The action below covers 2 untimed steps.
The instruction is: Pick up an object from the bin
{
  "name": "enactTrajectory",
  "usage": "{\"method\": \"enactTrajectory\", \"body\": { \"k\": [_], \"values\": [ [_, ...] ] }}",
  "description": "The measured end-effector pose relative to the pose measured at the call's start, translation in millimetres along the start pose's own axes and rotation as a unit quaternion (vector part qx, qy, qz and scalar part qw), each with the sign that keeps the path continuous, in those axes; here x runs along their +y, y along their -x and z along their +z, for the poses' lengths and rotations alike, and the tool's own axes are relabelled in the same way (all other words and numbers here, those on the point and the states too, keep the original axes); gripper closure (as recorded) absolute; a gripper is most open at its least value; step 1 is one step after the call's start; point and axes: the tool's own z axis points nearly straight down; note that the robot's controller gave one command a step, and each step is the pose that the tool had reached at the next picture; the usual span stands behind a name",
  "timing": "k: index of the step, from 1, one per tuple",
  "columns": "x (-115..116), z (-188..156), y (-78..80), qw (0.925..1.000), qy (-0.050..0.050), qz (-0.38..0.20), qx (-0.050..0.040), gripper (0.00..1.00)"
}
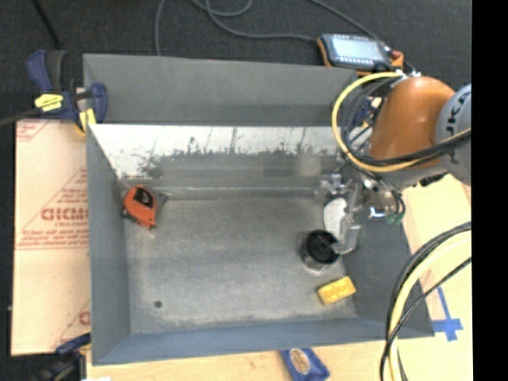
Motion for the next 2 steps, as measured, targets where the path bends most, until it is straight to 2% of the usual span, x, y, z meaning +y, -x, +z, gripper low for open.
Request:
{"method": "enactTrajectory", "body": {
  "k": [1,2],
  "values": [
    [-13,39,-5.5,0.9992,-0.001,-0.040,-0.0009,0.00],
    [-14,58,7.2,0.9950,-0.001,-0.099,0.0022,1.00]
  ]
}}
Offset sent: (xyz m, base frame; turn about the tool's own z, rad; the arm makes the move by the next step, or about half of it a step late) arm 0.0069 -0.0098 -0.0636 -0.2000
